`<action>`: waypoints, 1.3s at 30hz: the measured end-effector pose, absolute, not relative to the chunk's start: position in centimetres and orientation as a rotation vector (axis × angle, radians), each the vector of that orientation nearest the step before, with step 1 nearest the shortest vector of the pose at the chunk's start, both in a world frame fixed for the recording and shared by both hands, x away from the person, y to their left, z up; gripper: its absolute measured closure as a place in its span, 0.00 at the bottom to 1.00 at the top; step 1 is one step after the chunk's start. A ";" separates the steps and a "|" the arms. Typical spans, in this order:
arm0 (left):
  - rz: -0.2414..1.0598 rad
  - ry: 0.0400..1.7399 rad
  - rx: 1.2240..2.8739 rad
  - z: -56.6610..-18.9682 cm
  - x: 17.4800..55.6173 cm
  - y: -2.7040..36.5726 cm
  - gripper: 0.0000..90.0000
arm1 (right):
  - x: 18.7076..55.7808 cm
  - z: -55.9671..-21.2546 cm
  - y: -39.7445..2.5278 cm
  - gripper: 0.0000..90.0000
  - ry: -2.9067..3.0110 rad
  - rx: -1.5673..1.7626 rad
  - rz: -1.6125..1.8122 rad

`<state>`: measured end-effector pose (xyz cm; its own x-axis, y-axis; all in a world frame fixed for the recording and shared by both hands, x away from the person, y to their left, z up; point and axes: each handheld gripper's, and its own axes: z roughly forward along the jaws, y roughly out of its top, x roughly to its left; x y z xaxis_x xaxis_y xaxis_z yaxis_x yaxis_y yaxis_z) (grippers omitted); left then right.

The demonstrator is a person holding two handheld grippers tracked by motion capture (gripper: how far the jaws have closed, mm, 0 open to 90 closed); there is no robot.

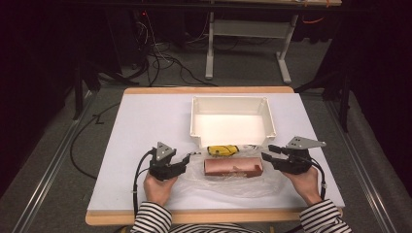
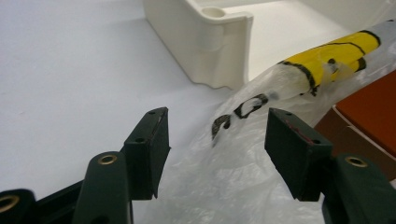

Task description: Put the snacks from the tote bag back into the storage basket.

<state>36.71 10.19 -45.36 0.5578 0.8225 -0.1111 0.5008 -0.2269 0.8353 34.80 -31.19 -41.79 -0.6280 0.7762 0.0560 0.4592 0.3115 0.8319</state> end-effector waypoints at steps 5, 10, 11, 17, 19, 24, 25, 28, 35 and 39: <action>0.475 1.107 1.881 -46.2 36.8 11.0 0.44 | 35.4 -42.0 -30.3 0.60 2.267 1.065 1.226; 0.476 1.158 1.830 -47.0 37.2 11.6 0.44 | 35.9 -42.2 -28.9 0.56 2.322 1.016 1.227; 0.476 1.165 1.824 -47.2 37.2 11.7 0.44 | 36.0 -42.3 -28.7 0.55 2.332 1.008 1.228; 0.476 1.174 1.830 -48.0 37.4 11.4 0.44 | 36.3 -42.7 -27.8 0.51 2.402 0.975 1.206; 0.474 1.179 1.833 -48.3 37.5 11.3 0.44 | 36.2 -42.8 -27.8 0.50 2.408 0.973 1.204; 0.507 1.164 1.844 -48.3 37.2 11.1 0.43 | 36.3 -42.9 -27.7 0.42 2.448 0.931 1.216; 0.515 1.157 1.849 -48.3 37.1 11.0 0.44 | 36.3 -43.0 -27.6 0.41 2.455 0.927 1.217; 0.518 1.149 1.858 -48.3 37.1 10.9 0.44 | 36.3 -43.2 -27.3 0.39 2.483 0.903 1.197; 0.510 1.156 1.857 -48.3 37.2 10.9 0.44 | 36.1 -43.5 -26.5 0.35 2.541 0.832 1.188; 0.512 1.153 1.861 -48.3 37.2 10.9 0.44 | 36.2 -43.6 -26.2 0.32 2.555 0.817 1.175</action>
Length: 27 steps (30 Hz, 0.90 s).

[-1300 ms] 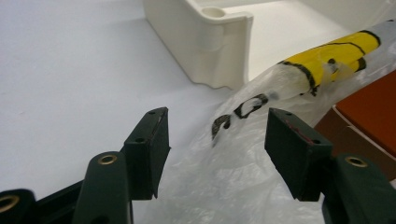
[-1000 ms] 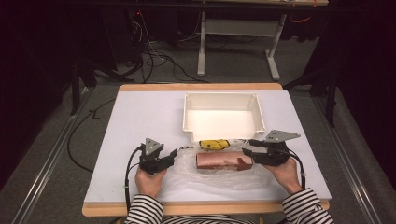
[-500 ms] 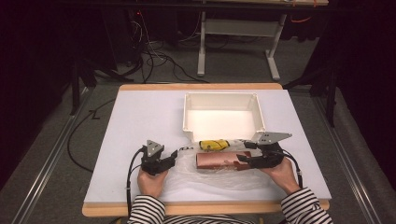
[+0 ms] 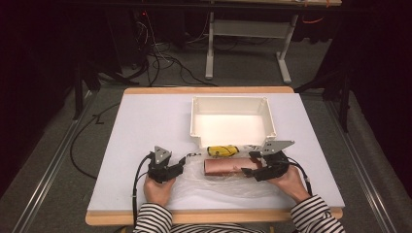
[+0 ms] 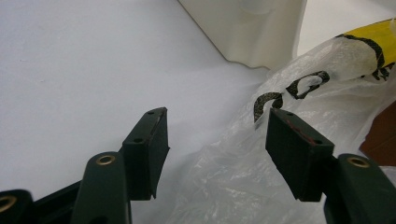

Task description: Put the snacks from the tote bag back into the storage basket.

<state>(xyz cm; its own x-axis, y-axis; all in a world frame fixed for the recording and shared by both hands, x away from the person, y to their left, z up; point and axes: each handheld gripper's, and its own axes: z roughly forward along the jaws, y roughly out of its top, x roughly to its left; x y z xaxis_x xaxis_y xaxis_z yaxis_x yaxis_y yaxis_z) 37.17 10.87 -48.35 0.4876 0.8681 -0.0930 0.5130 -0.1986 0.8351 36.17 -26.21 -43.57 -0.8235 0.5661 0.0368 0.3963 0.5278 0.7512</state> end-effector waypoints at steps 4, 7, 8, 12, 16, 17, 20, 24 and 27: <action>0.513 1.154 1.865 -48.3 37.2 10.8 0.44 | 36.2 -43.8 -25.5 0.30 2.580 0.780 1.130; 0.512 1.153 1.867 -48.4 37.2 10.8 0.44 | 36.4 -44.0 -25.1 0.29 2.608 0.758 1.114; 0.512 1.153 1.867 -48.4 37.2 10.8 0.44 | 36.4 -44.0 -25.1 0.29 2.608 0.758 1.114; 0.518 1.149 1.877 -48.4 37.2 10.7 0.44 | 36.4 -43.9 -25.7 0.32 2.620 0.765 1.138; 0.530 1.139 1.922 -48.4 37.3 10.3 0.44 | 36.5 -44.0 -26.6 0.33 2.623 0.777 1.163; 0.530 1.139 1.922 -48.4 37.3 10.3 0.44 | 36.5 -44.0 -26.6 0.33 2.623 0.777 1.163; 0.549 1.123 1.961 -48.4 37.2 9.9 0.44 | 36.3 -44.0 -27.1 0.34 2.617 0.783 1.164; 0.544 1.124 1.959 -48.4 37.3 9.9 0.44 | 36.5 -44.4 -27.0 0.33 2.629 0.768 1.158; 0.543 1.123 1.958 -48.4 37.3 9.9 0.44 | 36.8 -45.0 -26.6 0.34 2.659 0.755 1.088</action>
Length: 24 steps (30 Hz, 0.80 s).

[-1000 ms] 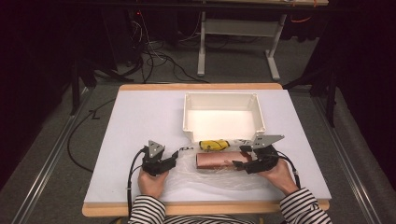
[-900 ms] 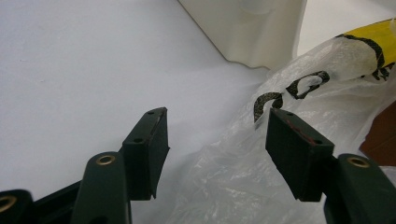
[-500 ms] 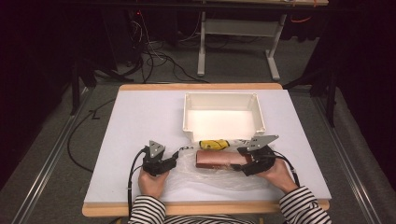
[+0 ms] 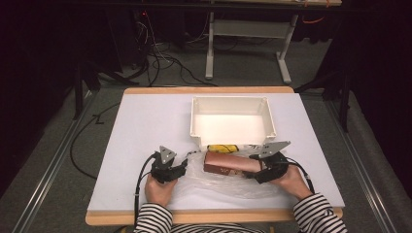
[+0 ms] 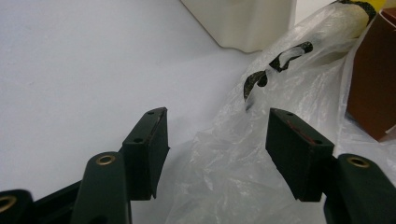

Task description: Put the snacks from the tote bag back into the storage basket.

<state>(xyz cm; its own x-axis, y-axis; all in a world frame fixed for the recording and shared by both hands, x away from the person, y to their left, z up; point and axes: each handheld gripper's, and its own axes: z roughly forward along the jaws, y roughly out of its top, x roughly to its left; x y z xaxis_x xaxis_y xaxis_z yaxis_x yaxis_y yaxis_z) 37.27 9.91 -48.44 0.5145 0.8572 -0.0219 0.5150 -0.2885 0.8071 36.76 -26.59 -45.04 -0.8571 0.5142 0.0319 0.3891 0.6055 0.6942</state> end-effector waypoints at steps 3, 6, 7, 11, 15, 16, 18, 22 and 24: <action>0.541 1.121 1.958 -48.4 37.3 9.9 0.44 | 36.7 -45.5 -26.4 0.37 2.663 0.697 1.041; 0.539 1.122 1.957 -48.4 37.3 9.9 0.44 | 36.6 -45.4 -26.5 0.40 2.664 0.690 1.050; 0.538 1.122 1.957 -48.4 37.3 9.9 0.44 | 36.5 -45.3 -26.7 0.43 2.660 0.692 1.069; 0.535 1.122 1.958 -48.4 37.3 9.9 0.44 | 36.3 -45.0 -26.9 0.46 2.661 0.687 1.089; 0.533 1.122 1.959 -48.4 37.3 9.9 0.44 | 36.2 -44.7 -27.0 0.47 2.666 0.659 1.098; 0.533 1.122 1.959 -48.4 37.3 9.9 0.44 | 36.2 -44.7 -27.0 0.47 2.666 0.659 1.098; 0.533 1.123 1.958 -48.5 37.3 9.9 0.44 | 36.2 -44.5 -27.1 0.47 2.659 0.688 1.132; 0.532 1.124 1.958 -48.5 37.3 9.9 0.44 | 36.2 -44.3 -27.5 0.47 2.659 0.696 1.163; 0.531 1.124 1.957 -48.5 37.3 10.0 0.44 | 36.2 -44.2 -27.6 0.47 2.653 0.698 1.178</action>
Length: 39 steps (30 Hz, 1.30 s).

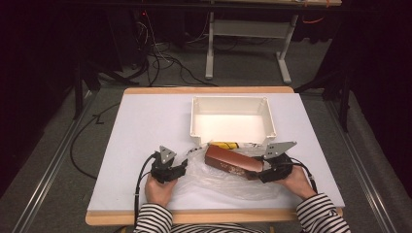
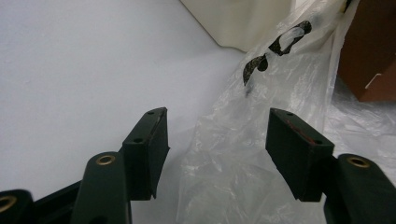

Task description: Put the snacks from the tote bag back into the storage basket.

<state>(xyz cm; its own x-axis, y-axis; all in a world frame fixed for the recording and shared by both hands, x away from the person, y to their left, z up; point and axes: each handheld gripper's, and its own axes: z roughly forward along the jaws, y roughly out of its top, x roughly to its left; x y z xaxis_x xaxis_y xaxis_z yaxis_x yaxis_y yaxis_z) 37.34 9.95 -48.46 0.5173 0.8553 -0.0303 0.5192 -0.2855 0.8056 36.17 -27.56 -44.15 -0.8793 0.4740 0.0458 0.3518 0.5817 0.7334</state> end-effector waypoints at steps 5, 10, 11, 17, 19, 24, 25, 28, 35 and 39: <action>0.527 1.124 1.954 -48.4 37.3 10.0 0.44 | 36.1 -43.6 -27.6 0.48 2.641 0.686 1.184; 0.521 1.125 1.939 -48.4 37.3 10.2 0.43 | 35.9 -42.8 -27.6 0.48 2.623 0.680 1.197; 0.519 1.124 1.935 -48.4 37.3 10.2 0.43 | 35.9 -42.6 -27.6 0.48 2.620 0.679 1.200; 0.511 1.125 1.925 -48.4 37.3 10.3 0.43 | 35.9 -42.3 -27.9 0.48 2.613 0.692 1.213; 0.506 1.122 1.922 -48.4 37.3 10.4 0.43 | 35.9 -42.1 -28.0 0.48 2.605 0.694 1.225; 0.499 1.123 1.920 -48.4 37.3 10.4 0.42 | 35.8 -41.3 -28.1 0.47 2.581 0.694 1.242; 0.499 1.123 1.920 -48.4 37.3 10.4 0.42 | 35.8 -41.3 -28.1 0.47 2.581 0.694 1.242; 0.499 1.126 1.917 -48.4 37.3 10.5 0.42 | 35.7 -40.9 -28.1 0.47 2.577 0.695 1.243; 0.496 1.127 1.917 -48.4 37.3 10.5 0.42 | 35.8 -40.4 -28.3 0.47 2.563 0.710 1.253; 0.494 1.126 1.918 -48.4 37.3 10.5 0.42 | 35.9 -40.0 -28.5 0.47 2.554 0.724 1.266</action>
